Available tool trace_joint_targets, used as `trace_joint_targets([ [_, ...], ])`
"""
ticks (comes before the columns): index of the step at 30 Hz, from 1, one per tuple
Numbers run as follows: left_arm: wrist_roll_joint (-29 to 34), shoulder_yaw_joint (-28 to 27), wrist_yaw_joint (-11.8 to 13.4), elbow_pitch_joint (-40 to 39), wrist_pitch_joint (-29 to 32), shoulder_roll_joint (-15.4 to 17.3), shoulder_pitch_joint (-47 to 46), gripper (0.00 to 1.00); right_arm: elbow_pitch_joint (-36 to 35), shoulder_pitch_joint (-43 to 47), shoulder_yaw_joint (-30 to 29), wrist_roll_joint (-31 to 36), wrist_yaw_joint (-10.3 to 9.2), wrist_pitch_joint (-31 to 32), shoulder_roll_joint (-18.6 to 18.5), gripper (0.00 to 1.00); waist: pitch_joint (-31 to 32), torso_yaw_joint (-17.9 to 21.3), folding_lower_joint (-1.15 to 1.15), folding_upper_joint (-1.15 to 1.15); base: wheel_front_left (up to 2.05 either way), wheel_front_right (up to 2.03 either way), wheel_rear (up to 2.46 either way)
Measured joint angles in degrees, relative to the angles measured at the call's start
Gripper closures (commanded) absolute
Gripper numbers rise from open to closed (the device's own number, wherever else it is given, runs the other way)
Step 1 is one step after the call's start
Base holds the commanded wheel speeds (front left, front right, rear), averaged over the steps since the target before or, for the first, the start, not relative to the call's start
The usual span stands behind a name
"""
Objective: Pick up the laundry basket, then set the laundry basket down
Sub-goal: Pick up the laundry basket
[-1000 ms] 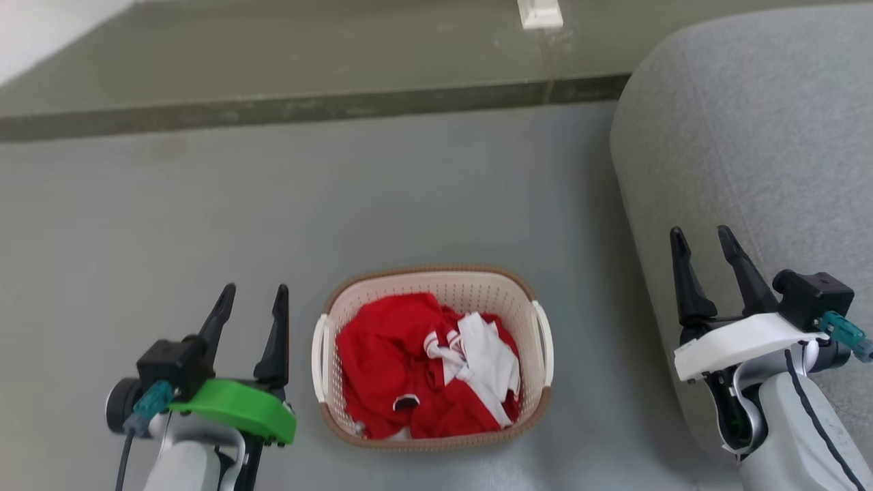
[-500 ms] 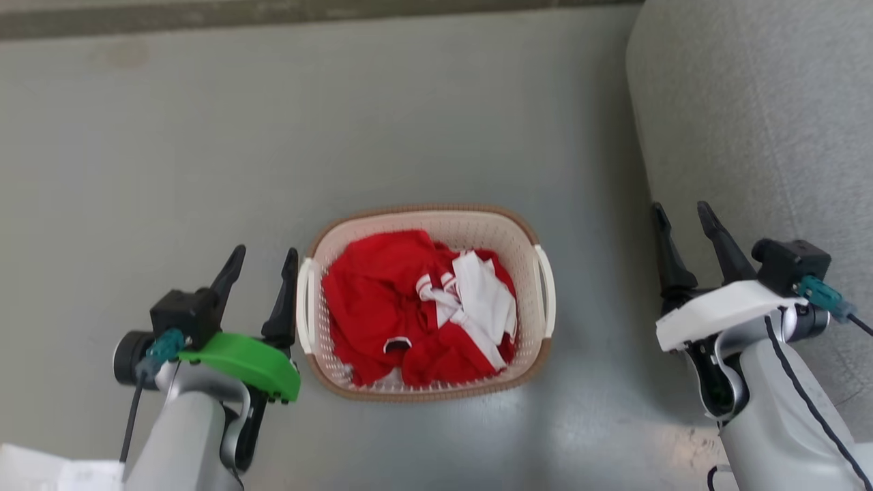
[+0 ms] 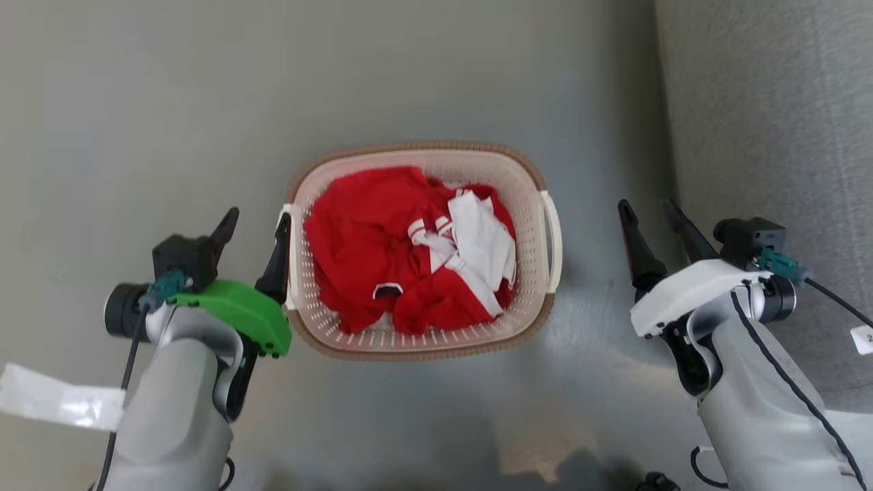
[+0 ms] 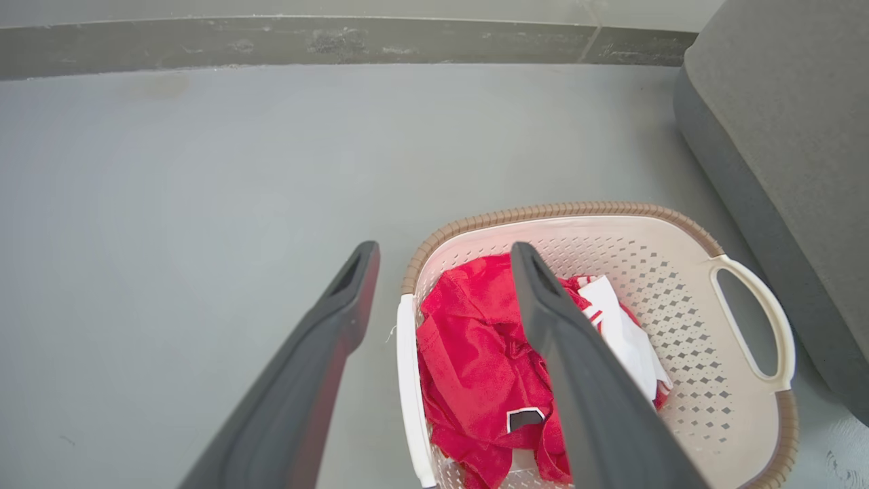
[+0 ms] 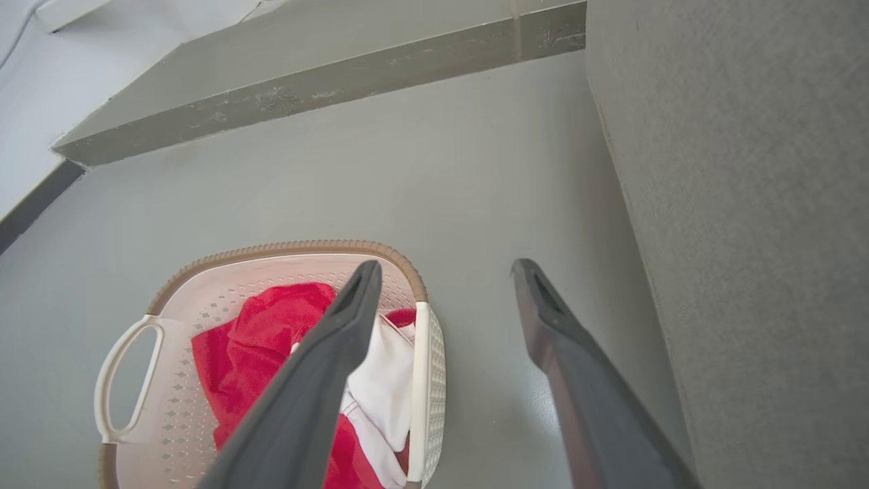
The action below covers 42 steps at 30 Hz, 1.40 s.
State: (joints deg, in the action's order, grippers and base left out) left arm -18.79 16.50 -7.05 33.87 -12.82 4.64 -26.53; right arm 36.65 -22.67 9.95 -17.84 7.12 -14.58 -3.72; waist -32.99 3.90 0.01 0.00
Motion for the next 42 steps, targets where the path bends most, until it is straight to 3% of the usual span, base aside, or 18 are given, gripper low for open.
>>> trace_joint_targets([
  [14, -0.43, 2.1, -0.08, 9.75, 2.79, -0.16, -8.11, 0.0, 8.11, -9.11, 5.79, -1.55, 0.0, 0.8, 0.13, 0.0, -8.28, -0.77, 0.0, 0.0, 0.0, 0.0, 0.0],
  [29, -5.79, 5.47, -0.08, 16.31, 6.75, -0.99, -16.34, 0.0, 15.88, -17.84, 10.09, -4.14, 0.0, 4.07, 0.14, 0.0, -16.71, -1.27, 0.0, 0.0, 0.0, 0.0, 0.0],
  [42, -9.36, 9.67, -0.08, 19.56, 7.8, -1.53, -19.44, 0.0, 19.96, -21.0, 12.69, -8.78, 0.02, 5.13, 0.18, 0.0, -19.89, -1.23, 0.0, 0.0, 0.0, 0.0, 0.0],
])
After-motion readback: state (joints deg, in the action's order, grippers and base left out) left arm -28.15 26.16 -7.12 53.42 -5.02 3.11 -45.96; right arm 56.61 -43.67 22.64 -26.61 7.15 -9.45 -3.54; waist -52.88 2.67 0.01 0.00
